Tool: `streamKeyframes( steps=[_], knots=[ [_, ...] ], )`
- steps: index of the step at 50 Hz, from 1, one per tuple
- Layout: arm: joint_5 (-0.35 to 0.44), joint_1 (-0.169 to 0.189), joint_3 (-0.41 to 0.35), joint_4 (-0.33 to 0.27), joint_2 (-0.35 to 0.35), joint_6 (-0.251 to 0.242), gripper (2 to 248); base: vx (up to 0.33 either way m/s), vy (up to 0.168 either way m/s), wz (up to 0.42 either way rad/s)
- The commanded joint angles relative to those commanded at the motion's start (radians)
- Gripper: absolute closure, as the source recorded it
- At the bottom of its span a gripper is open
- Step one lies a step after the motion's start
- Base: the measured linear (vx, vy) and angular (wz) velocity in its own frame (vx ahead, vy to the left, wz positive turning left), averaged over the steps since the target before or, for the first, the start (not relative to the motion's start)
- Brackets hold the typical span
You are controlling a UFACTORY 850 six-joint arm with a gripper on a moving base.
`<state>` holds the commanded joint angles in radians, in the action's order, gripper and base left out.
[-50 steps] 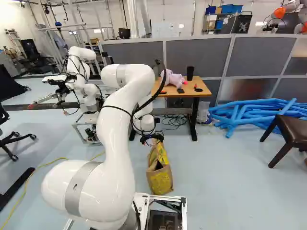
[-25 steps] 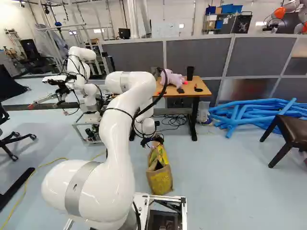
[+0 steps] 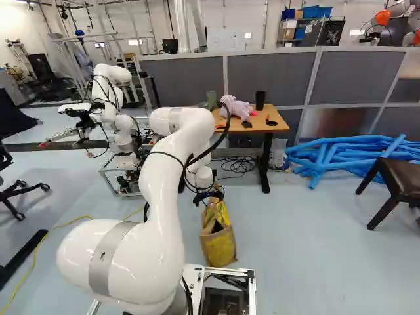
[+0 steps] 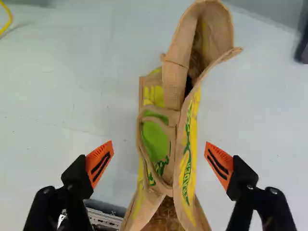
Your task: Pick up the bag on the ground and place it on the table
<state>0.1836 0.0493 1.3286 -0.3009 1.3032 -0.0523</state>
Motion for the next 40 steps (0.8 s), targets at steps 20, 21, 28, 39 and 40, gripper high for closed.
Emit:
streamKeyframes(
  steps=[20, 21, 28, 39, 40],
  knots=[
    [0.0, 0.0, 0.065, -0.011, 0.075, 0.0, 3, 0.0, 0.0, 0.0],
    [0.0, 0.0, 0.068, -0.011, 0.078, 0.0, 3, 0.0, 0.0, 0.0],
    [0.0, 0.0, 0.091, -0.011, 0.105, 0.0, 3, 0.0, 0.0, 0.0],
    [0.0, 0.0, 0.129, -0.011, 0.146, 0.0, 3, 0.0, 0.0, 0.0],
    [0.0, 0.0, 0.133, -0.011, 0.15, 0.0, 3, 0.0, 0.0, 0.0]
  ],
)
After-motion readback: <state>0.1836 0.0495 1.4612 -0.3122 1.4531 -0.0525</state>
